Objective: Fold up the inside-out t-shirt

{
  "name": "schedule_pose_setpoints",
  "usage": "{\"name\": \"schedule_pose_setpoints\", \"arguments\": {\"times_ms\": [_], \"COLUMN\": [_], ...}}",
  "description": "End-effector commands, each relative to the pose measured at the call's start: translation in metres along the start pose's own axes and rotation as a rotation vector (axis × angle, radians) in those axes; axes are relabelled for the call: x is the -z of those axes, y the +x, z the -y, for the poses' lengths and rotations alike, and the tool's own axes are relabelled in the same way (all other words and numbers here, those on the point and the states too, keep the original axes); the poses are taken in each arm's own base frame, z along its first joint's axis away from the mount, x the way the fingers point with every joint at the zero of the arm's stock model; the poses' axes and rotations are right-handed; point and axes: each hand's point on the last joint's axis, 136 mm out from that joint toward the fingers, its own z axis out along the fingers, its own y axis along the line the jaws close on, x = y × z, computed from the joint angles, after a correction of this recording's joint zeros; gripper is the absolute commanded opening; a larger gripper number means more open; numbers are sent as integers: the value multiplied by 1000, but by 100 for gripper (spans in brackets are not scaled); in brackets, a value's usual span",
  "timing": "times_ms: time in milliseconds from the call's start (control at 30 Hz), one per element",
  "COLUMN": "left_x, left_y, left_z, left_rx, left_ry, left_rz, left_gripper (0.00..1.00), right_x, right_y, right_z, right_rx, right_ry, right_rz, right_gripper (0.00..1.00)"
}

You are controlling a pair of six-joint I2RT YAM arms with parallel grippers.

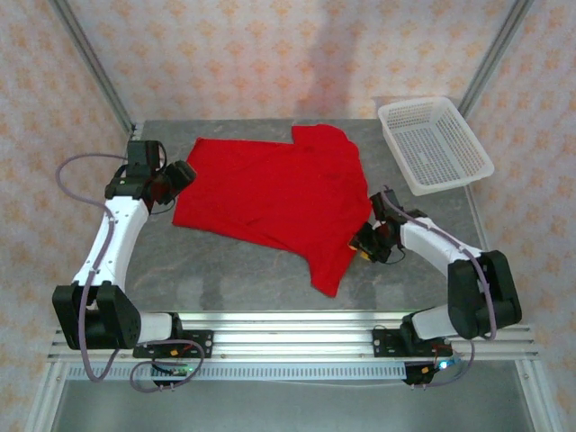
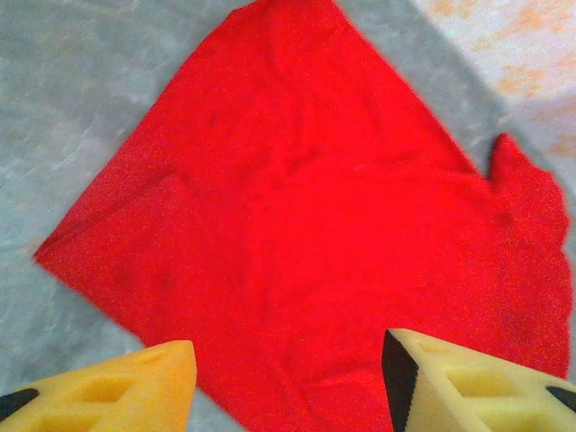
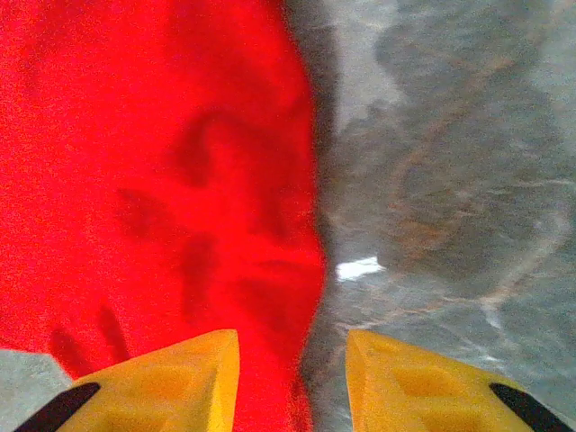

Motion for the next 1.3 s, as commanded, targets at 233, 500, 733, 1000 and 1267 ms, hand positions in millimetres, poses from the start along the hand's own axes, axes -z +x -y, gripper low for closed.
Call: {"name": "schedule_pose_setpoints", "arguments": {"times_ms": [233, 500, 733, 1000, 1267], "left_x": [3, -1, -23, -54, -108], "left_y": [35, 43, 53, 16, 7], "left_z": [-65, -69, -82, -92, -66], "left_rx": [76, 103, 157, 187, 245], "left_ry": [-283, -261, -321, -413, -295], "left_rz": [-134, -144, -234, -161, -207], "left_gripper": [56, 58, 60, 51, 42], "right_x": [-4, -13, -22, 13, 12], "right_y": [8, 20, 5, 7, 14], "right_z": [1, 11, -8, 10, 14], "right_rx": [23, 15, 27, 25, 16], "right_ry": [60, 34, 13, 48, 34], "right_rz": [-43, -64, -71, 43, 23], "right_gripper": [29, 44, 17, 0, 0]}}
